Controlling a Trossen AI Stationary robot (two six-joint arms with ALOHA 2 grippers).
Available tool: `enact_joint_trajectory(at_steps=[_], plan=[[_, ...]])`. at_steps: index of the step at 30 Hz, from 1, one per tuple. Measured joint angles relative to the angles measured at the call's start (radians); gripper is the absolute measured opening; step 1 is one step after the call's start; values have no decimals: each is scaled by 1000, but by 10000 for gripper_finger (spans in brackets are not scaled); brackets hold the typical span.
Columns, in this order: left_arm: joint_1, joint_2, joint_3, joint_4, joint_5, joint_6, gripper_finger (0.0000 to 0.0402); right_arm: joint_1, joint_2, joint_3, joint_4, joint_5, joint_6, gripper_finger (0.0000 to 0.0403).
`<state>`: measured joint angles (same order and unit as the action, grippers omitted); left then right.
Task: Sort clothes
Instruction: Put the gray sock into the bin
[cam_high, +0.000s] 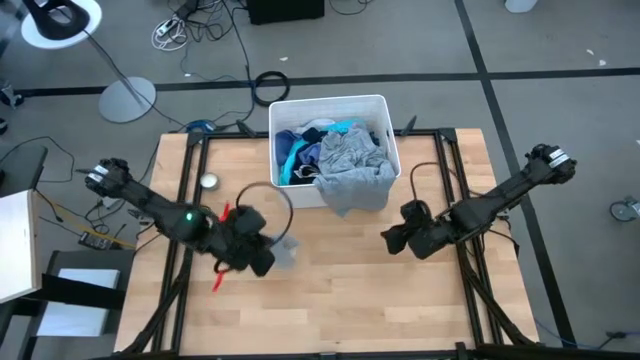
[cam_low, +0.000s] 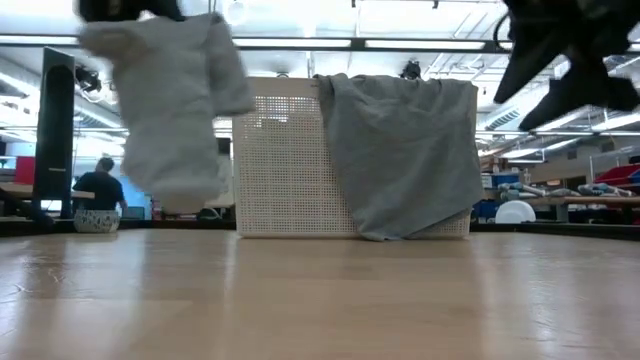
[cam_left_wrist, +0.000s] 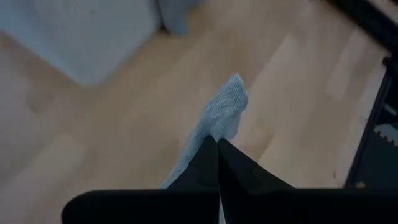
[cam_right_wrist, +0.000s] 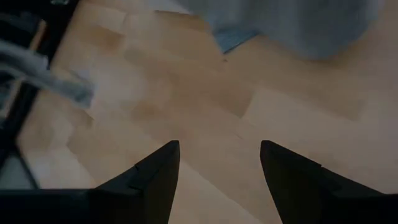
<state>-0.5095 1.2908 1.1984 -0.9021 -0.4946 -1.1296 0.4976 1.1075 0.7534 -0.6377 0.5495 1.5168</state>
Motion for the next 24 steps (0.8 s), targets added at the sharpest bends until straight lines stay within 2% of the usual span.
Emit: enact_joint_trajectory(at_steps=[4,9,15,19,24], plan=[[103,-25,86,2,-1,199,0,0,26,-102,190,9,11,227],[271,-26,247,5,-9,500,0,0,69,-158,292,22,61,227],[524,-27,372,193,-24,869,0,0,116,-161,343,20,64,227],[675,-24,380,345,-14,969,1,0,137,-161,381,32,70,227],[773,-20,380,355,160,1021,25,-1,160,-161,375,108,121,227]])
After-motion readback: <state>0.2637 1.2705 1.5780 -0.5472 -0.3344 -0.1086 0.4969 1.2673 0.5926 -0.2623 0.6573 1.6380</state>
